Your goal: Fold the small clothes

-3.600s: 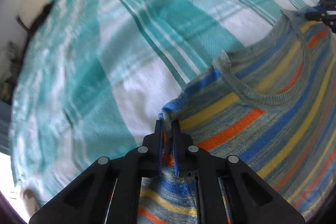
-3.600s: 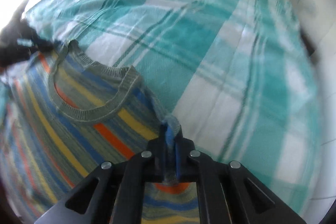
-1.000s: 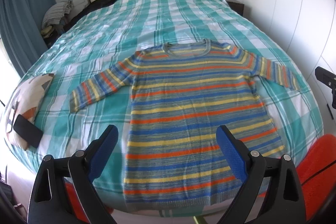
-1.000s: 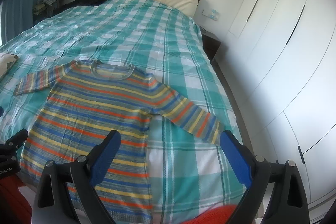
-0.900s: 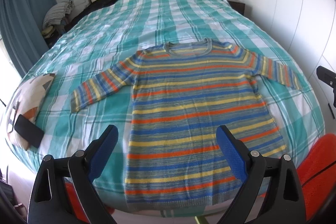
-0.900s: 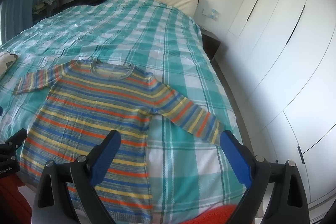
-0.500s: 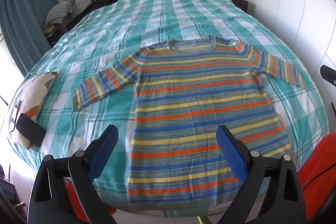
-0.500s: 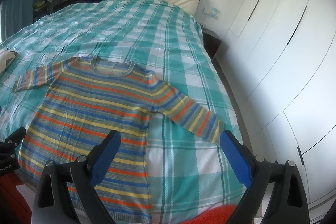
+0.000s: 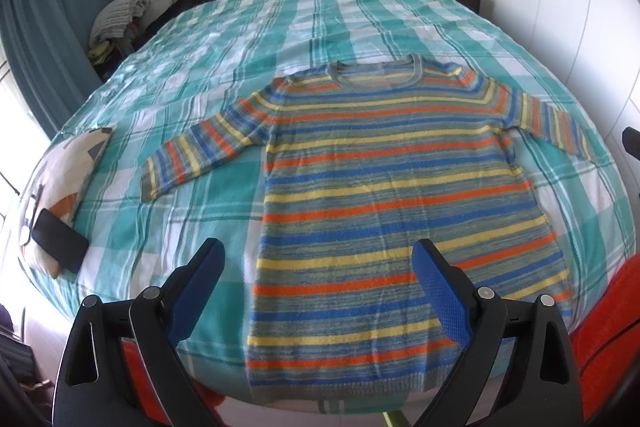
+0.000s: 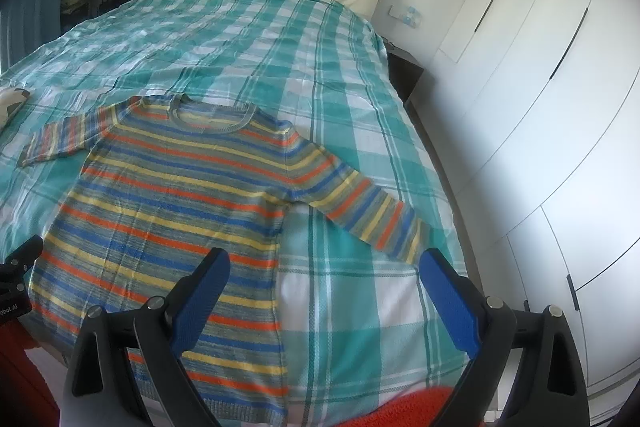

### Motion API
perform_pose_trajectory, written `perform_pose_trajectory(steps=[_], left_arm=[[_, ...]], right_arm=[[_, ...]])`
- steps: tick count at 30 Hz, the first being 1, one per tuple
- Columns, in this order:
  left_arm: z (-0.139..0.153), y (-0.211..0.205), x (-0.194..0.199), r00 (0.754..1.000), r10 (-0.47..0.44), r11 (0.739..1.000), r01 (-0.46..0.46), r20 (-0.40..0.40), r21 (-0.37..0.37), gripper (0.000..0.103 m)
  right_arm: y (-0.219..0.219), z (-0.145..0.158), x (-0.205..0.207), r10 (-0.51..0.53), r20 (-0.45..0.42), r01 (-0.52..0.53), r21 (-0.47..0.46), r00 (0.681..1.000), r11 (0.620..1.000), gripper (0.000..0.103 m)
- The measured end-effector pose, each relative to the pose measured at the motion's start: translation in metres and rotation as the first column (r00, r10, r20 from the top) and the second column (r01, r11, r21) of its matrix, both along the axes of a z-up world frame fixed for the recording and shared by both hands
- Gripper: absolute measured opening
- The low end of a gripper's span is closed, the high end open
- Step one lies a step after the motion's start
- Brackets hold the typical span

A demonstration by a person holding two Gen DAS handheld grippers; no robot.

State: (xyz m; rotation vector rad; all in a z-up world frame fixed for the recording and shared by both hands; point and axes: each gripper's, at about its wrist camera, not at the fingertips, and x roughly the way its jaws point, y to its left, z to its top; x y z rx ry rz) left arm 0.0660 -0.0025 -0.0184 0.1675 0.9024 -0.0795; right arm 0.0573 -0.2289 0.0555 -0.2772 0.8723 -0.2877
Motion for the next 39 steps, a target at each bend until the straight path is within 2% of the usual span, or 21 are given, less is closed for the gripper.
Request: perform_pose_trajectory(steps=[7,9,12,13,14,18,20,21,22,23,24,25,27,28,29,31,32,33,34,35,39], left_arm=[[-0.008,0.001,0.005,1.000,0.007,1.000,-0.007,-0.003,0.010,0.097],[-0.014,0.003,0.010,1.000,0.019,1.000,-0.019,0.005,0.013,0.098],[-0.026,0.009,0.019,0.999,0.032,0.999,-0.032,-0.001,0.020,0.098],[-0.028,0.012,0.020,0.999,0.038,0.999,-0.039,0.004,0.023,0.098],[-0.031,0.016,0.020,0.999,0.051,0.998,-0.051,0.012,0.028,0.098],[-0.044,0.032,0.018,0.995,0.095,0.995,-0.095,0.007,0.009,0.098],[-0.055,0.039,0.016,0.993,0.119,0.993,-0.119,-0.005,-0.007,0.098],[-0.060,0.042,0.015,0.992,0.129,0.992,-0.129,-0.014,-0.009,0.098],[-0.065,0.043,0.015,0.991,0.135,0.991,-0.135,-0.023,-0.009,0.098],[-0.070,0.044,0.015,0.990,0.137,0.990,-0.138,-0.033,-0.009,0.098],[-0.074,0.045,0.015,0.990,0.137,0.990,-0.138,-0.040,-0.007,0.098],[-0.076,0.045,0.015,0.990,0.136,0.991,-0.137,-0.043,-0.004,0.098],[-0.080,0.046,0.015,0.990,0.135,0.991,-0.135,-0.040,0.006,0.098],[-0.081,0.047,0.015,0.990,0.135,0.991,-0.135,-0.038,0.009,0.098],[-0.082,0.048,0.015,0.990,0.136,0.991,-0.136,-0.035,0.010,0.098],[-0.083,0.050,0.015,0.990,0.140,0.990,-0.139,-0.031,0.008,0.098],[-0.084,0.051,0.016,0.989,0.141,0.990,-0.141,-0.031,0.007,0.098],[-0.086,0.052,0.016,0.989,0.144,0.990,-0.144,-0.034,0.008,0.098],[-0.088,0.052,0.017,0.988,0.147,0.989,-0.147,-0.037,0.010,0.098],[-0.090,0.053,0.018,0.988,0.150,0.989,-0.150,-0.041,0.014,0.098],[-0.100,0.056,0.020,0.986,0.159,0.987,-0.157,-0.055,0.033,0.098]], right_arm=[[-0.002,-0.002,0.003,0.004,0.002,-0.004,0.019,1.000,1.000,0.095],[-0.009,-0.006,0.004,0.035,0.044,-0.041,0.136,0.998,0.990,0.096],[-0.034,-0.031,0.012,0.098,0.071,-0.117,0.369,0.993,0.922,0.097],[-0.045,-0.042,0.016,0.097,0.061,-0.114,0.419,0.993,0.901,0.097],[-0.056,-0.051,0.020,0.082,0.050,-0.095,0.429,0.995,0.898,0.097],[-0.120,-0.074,0.033,0.008,0.073,-0.036,0.398,0.997,0.917,0.096],[-0.164,-0.080,0.043,-0.087,0.071,0.060,0.316,0.994,0.947,0.096],[-0.175,-0.084,0.049,-0.126,0.055,0.116,0.165,0.990,0.980,0.096],[-0.179,-0.087,0.053,-0.128,0.045,0.128,-0.006,0.991,0.992,0.096],[-0.179,-0.090,0.055,-0.111,0.041,0.115,-0.133,0.993,0.984,0.096],[-0.180,-0.093,0.056,-0.088,0.040,0.094,-0.193,0.995,0.977,0.096],[-0.185,-0.095,0.057,-0.056,0.022,0.059,-0.185,0.998,0.981,0.096],[-0.211,-0.095,0.063,-0.047,-0.014,0.047,0.007,0.999,0.999,0.096],[-0.234,-0.096,0.066,-0.078,-0.020,0.080,0.175,0.997,0.981,0.096],[-0.258,-0.099,0.069,-0.114,-0.020,0.114,0.315,0.993,0.942,0.096],[-0.305,-0.112,0.072,-0.209,-0.044,0.197,0.563,0.977,0.803,0.095],[-0.323,-0.121,0.074,-0.257,-0.076,0.245,0.633,0.963,0.734,0.091],[-0.333,-0.131,0.077,-0.291,-0.106,0.284,0.671,0.951,0.685,0.087],[-0.344,-0.141,0.080,-0.320,-0.140,0.322,0.700,0.937,0.637,0.075],[-0.348,-0.149,0.085,-0.329,-0.170,0.348,0.704,0.929,0.619,0.069],[-0.347,-0.175,0.097,-0.357,-0.247,0.423,0.687,0.901,0.591,0.068]])
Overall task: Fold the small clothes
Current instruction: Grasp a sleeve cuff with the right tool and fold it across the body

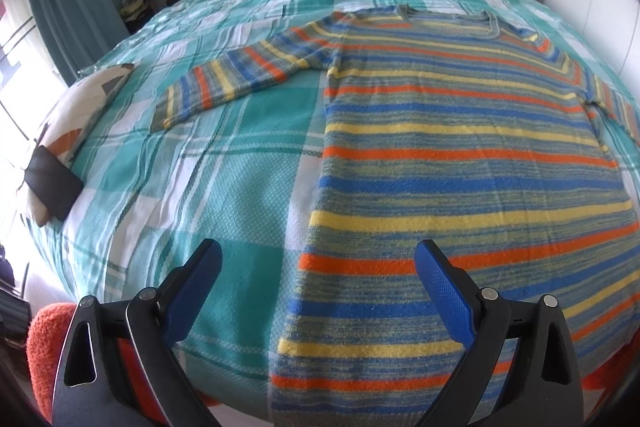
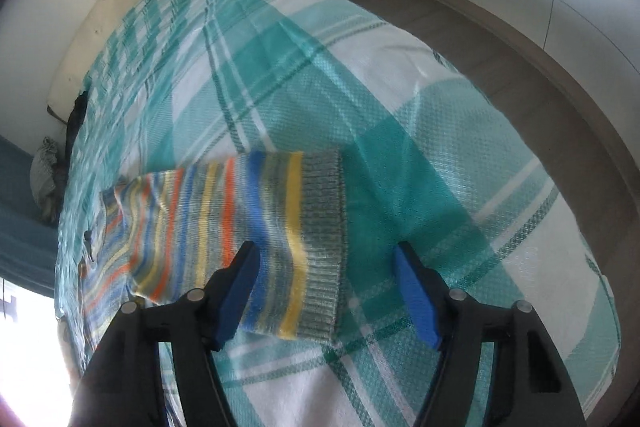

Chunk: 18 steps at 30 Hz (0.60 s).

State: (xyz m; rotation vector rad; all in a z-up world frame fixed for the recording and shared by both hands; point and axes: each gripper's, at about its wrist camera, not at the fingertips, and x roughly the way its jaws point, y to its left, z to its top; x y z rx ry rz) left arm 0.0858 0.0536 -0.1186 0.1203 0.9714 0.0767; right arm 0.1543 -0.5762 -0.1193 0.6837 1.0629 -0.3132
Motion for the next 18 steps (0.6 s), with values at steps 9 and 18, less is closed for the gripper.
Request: perform_pose_trajectory(steps=[9,18], left_arm=[[-0.013,0.002,0.005,1.000,0.002,1.000,-0.002,-0.023,0.007,0.098],[-0.012,0.010,0.010,1.000,0.008,1.000,-0.008,-0.010,-0.011,0.098]], right_arm=[[0.060,0.035,0.046,0.169,-0.181,-0.225,-0.360,0.969,0.905,0.003],[0.229,0.145,0.132,0.498,0.136,-0.448,-0.286,0.856,0.847,0.004]])
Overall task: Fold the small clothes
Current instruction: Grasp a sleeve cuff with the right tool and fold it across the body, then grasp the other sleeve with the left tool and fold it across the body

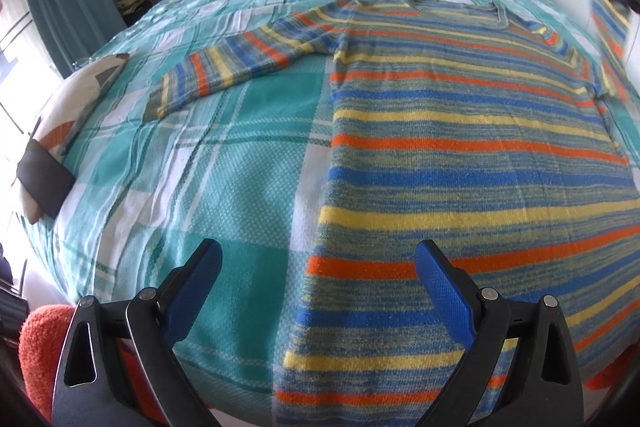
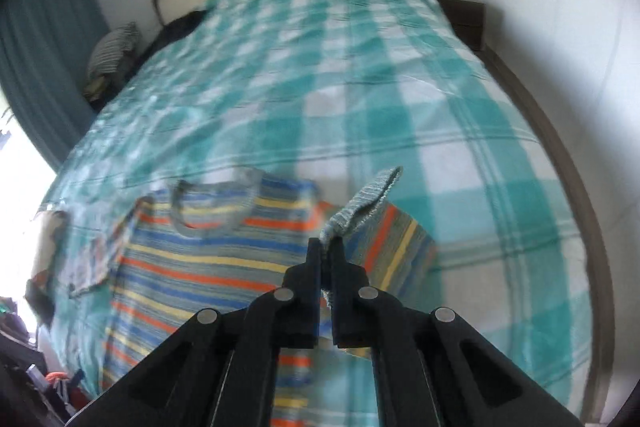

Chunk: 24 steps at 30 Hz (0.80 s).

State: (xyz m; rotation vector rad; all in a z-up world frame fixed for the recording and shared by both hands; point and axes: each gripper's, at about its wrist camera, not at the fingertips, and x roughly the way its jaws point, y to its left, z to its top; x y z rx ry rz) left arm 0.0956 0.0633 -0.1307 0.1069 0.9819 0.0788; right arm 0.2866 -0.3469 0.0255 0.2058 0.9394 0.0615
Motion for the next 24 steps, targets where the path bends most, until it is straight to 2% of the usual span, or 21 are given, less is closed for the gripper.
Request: perform_pose_trajectory(steps=[2,4,5,6,9,14,16,19,20,22,24], left_arm=[[0.001,0.005,-0.001,1.000,0.010,1.000,-0.010,0.008,0.004,0.098],[-0.001,0.010,-0.001,1.000,0.024,1.000,-0.024,-0.001,-0.005,0.098],[-0.002,0.013,-0.001,0.999,0.032,0.999,-0.032,-0.008,-0.015,0.098],[-0.003,0.016,-0.001,0.999,0.040,0.999,-0.040,-0.012,-0.027,0.098],[-0.002,0.021,0.001,0.998,0.056,0.997,-0.057,-0.012,-0.060,0.098],[-0.004,0.018,0.005,0.998,0.054,0.994,-0.056,-0.020,-0.090,0.098],[-0.006,0.014,0.004,0.999,0.045,0.996,-0.047,-0.025,-0.076,0.098],[-0.002,0.012,0.000,1.000,0.025,0.995,-0.026,-0.013,-0.093,0.098],[0.001,0.013,-0.001,1.000,0.014,0.993,-0.015,-0.010,-0.121,0.098],[0.010,0.014,0.002,1.000,-0.015,0.975,0.013,-0.005,-0.221,0.098],[0.023,0.012,0.011,0.998,-0.064,0.934,0.060,-0.001,-0.352,0.098]], right_arm=[[0.035,-0.004,0.017,0.098,0.038,-0.102,0.117,0.994,0.988,0.006],[0.062,-0.019,0.031,0.189,0.013,-0.187,0.222,0.982,0.957,0.033],[0.072,-0.028,0.035,0.209,-0.011,-0.199,0.260,0.978,0.945,0.065],[0.077,-0.034,0.034,0.214,0.002,-0.205,0.297,0.977,0.933,0.070],[0.074,-0.044,0.026,0.206,0.014,-0.198,0.352,0.978,0.915,0.070],[0.038,-0.082,0.004,0.140,-0.093,-0.090,0.416,0.986,0.905,0.070],[0.024,-0.102,-0.007,0.105,-0.138,-0.042,0.399,0.985,0.916,0.070],[0.015,-0.116,-0.028,0.081,-0.140,-0.029,0.339,0.987,0.940,0.070],[0.015,-0.117,-0.036,0.079,-0.134,-0.032,0.322,0.988,0.946,0.070],[0.017,-0.117,-0.055,0.087,-0.114,-0.049,0.299,0.990,0.953,0.070],[0.024,-0.117,-0.078,0.100,-0.106,-0.077,0.208,0.989,0.975,0.070]])
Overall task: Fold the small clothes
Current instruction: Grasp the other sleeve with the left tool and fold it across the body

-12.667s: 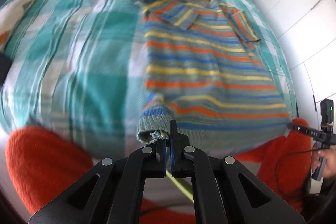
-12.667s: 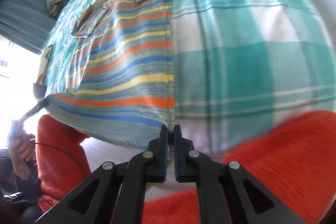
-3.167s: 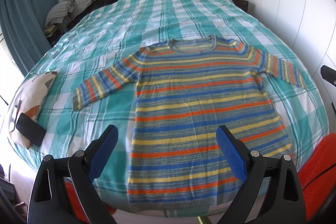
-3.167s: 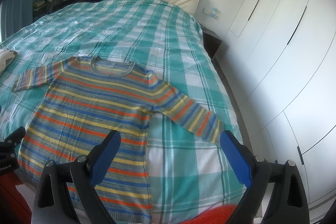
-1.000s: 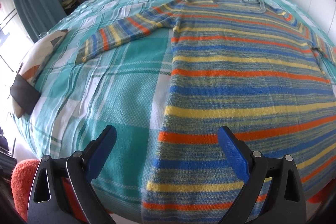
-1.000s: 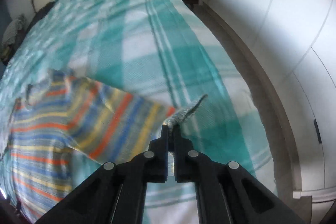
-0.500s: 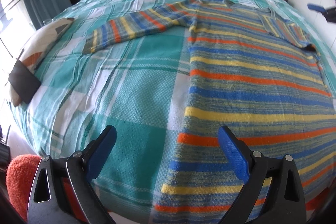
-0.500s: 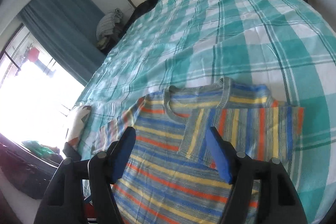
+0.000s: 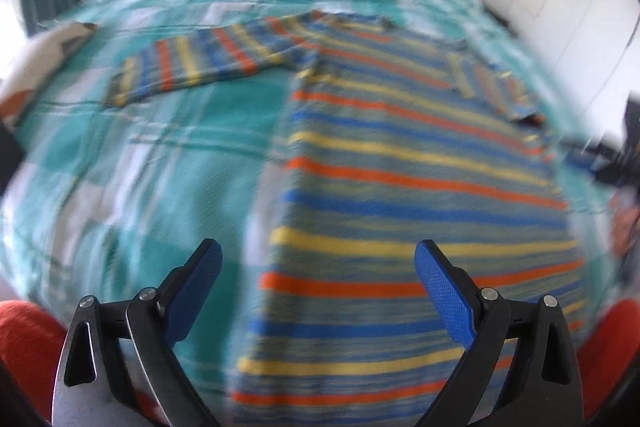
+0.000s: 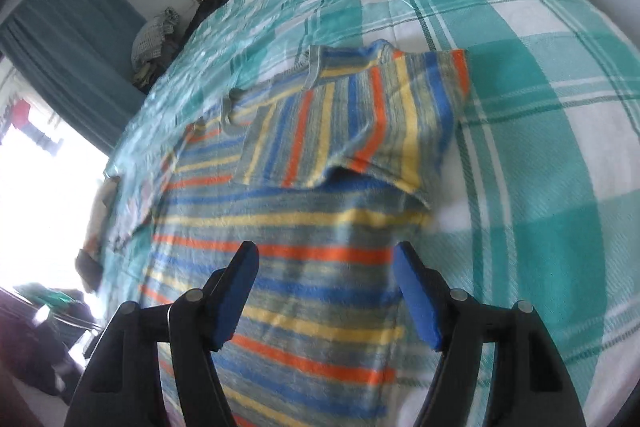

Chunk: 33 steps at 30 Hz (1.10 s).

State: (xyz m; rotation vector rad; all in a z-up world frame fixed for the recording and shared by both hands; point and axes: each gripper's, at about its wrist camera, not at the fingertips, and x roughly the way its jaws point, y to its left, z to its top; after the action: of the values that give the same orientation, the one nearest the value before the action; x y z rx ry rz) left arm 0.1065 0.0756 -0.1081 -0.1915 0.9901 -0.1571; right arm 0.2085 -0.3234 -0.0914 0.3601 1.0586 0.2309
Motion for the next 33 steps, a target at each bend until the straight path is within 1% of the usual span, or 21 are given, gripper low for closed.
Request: perform_pose_trajectory(steps=[1,2,3,4,6,7,9,11,13,15,17,18,19,20,23,25,27,29,30,32,33], left_arm=[[0.008,-0.002,0.009,1.000,-0.028,0.998,0.029,0.007,-0.064,0.098],[0.016,-0.008,0.022,0.998,-0.061,0.992,0.062,0.020,-0.109,0.098],[0.023,-0.015,0.035,0.996,-0.090,0.987,0.092,0.024,-0.131,0.098],[0.029,-0.026,0.055,0.991,-0.129,0.979,0.130,0.015,-0.155,0.098],[0.036,-0.055,0.101,0.976,-0.218,0.956,0.212,-0.006,-0.202,0.098],[0.036,-0.069,0.120,0.970,-0.242,0.950,0.235,-0.010,-0.207,0.098],[0.028,-0.101,0.167,0.968,-0.247,0.957,0.238,-0.039,-0.166,0.096],[0.013,-0.124,0.203,0.971,-0.224,0.969,0.212,-0.083,-0.124,0.088],[-0.006,-0.144,0.231,0.971,-0.197,0.979,0.189,-0.133,-0.074,0.070],[-0.022,-0.160,0.247,0.967,-0.194,0.981,0.188,-0.167,-0.055,0.065],[-0.031,-0.170,0.252,0.966,-0.194,0.981,0.192,-0.170,-0.028,0.056],[-0.032,-0.175,0.252,0.968,-0.200,0.980,0.201,-0.150,-0.011,0.032],[-0.033,-0.179,0.251,0.966,-0.218,0.976,0.219,-0.140,-0.007,0.003],[-0.033,-0.181,0.250,0.963,-0.231,0.973,0.232,-0.140,-0.009,0.000],[-0.014,-0.168,0.237,0.979,-0.193,0.981,0.193,-0.064,-0.004,0.000],[0.000,-0.148,0.224,0.991,-0.135,0.991,0.135,-0.026,0.001,0.000],[0.006,-0.127,0.215,0.997,-0.073,0.997,0.073,-0.010,0.017,0.000],[0.000,-0.116,0.219,0.999,-0.033,0.998,0.034,-0.021,0.057,0.000],[-0.006,-0.113,0.221,0.999,-0.026,0.996,0.029,-0.043,0.086,0.002],[-0.019,-0.115,0.227,0.994,-0.015,0.993,0.028,-0.110,0.112,0.008],[-0.021,-0.113,0.226,0.991,-0.011,0.993,0.026,-0.133,0.112,0.020]], right_arm=[[0.005,0.000,-0.017,0.028,0.012,-0.027,-0.079,1.000,0.997,0.070],[0.009,-0.001,-0.032,0.048,0.024,-0.044,-0.139,0.999,0.989,0.070],[0.009,-0.003,-0.049,0.058,0.040,-0.050,-0.189,0.998,0.981,0.070],[0.008,-0.003,-0.064,0.055,0.053,-0.042,-0.218,0.997,0.975,0.070],[0.001,-0.008,-0.088,0.024,0.076,-0.007,-0.223,0.997,0.975,0.070],[-0.004,-0.010,-0.098,-0.005,0.088,0.024,-0.215,0.996,0.976,0.070],[-0.013,-0.017,-0.111,-0.064,0.094,0.081,-0.185,0.993,0.979,0.070],[-0.019,-0.026,-0.113,-0.091,0.045,0.097,-0.151,0.995,0.984,0.070],[-0.019,-0.026,-0.113,-0.069,0.054,0.077,-0.165,0.996,0.983,0.070],[-0.015,-0.026,-0.112,-0.030,0.067,0.044,-0.216,0.997,0.975,0.070],[-0.012,-0.031,-0.110,-0.012,0.062,0.026,-0.235,0.998,0.972,0.070],[-0.012,-0.032,-0.109,-0.013,0.058,0.026,-0.236,0.998,0.971,0.071],[-0.011,-0.034,-0.109,-0.016,0.055,0.028,-0.233,0.998,0.972,0.071],[-0.011,-0.035,-0.108,-0.016,0.055,0.029,-0.233,0.998,0.972,0.072],[-0.008,-0.036,-0.106,-0.014,0.057,0.028,-0.241,0.998,0.970,0.074],[-0.007,-0.037,-0.105,-0.015,0.053,0.027,-0.245,0.998,0.969,0.074],[-0.007,-0.038,-0.104,-0.015,0.052,0.027,-0.249,0.999,0.968,0.074],[-0.006,-0.038,-0.103,-0.016,0.051,0.028,-0.252,0.999,0.967,0.074],[-0.006,-0.039,-0.102,-0.017,0.050,0.029,-0.252,0.999,0.967,0.075],[-0.004,-0.040,-0.102,-0.016,0.052,0.029,-0.258,0.999,0.966,0.077],[-0.003,-0.041,-0.102,-0.013,0.054,0.027,-0.267,0.998,0.963,0.077]])
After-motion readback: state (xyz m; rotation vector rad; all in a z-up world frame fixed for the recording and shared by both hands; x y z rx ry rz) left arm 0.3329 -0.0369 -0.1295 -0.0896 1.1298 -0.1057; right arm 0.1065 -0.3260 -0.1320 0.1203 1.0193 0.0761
